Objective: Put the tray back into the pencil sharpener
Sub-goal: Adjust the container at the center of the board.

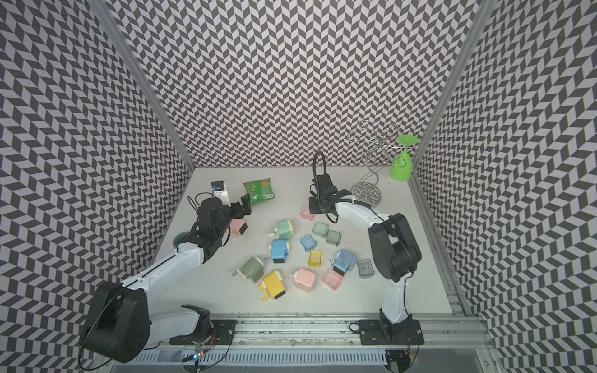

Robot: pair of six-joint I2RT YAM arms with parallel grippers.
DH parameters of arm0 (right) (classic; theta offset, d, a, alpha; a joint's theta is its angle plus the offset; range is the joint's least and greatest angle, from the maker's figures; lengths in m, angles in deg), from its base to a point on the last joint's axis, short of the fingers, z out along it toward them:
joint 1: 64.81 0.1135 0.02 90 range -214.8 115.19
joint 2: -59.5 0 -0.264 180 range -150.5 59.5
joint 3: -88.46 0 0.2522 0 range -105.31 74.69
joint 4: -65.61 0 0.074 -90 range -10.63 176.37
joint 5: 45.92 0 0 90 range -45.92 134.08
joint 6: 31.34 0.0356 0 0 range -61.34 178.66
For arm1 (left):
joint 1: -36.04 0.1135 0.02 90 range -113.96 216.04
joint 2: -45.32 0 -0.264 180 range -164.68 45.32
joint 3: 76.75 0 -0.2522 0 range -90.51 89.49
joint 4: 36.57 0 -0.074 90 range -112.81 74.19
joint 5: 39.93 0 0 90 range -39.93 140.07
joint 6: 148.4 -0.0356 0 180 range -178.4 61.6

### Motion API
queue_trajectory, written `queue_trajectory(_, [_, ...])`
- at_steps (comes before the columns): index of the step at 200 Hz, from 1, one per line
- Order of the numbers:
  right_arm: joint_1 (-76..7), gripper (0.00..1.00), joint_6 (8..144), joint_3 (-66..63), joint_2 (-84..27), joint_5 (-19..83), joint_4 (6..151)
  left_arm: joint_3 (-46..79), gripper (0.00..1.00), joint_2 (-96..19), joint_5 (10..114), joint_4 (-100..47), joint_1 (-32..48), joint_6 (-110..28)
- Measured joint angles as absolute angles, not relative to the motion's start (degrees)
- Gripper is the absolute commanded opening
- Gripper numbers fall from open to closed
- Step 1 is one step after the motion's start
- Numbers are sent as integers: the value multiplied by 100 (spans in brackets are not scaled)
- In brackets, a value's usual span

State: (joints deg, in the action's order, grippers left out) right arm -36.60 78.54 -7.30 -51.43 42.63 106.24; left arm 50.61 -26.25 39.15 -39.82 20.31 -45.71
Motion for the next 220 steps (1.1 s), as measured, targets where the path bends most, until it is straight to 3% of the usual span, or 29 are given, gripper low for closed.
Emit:
queue_trajectory(27, [-3660, 51, 8284, -728, -5351, 4070, 10771, 5184, 100, -2446, 3862, -3980, 2031, -4477])
queue_trajectory(179, [-3686, 11, 8739, -1583, -6304, 4477, 10795, 5381, 100, -2061, 3768, -3744, 2044, -4335])
queue_trajectory(220, [-3686, 9, 8688, -1843, -6522, 4560, 10840, 5381, 100, -1976, 3672, -3534, 2044, -4324])
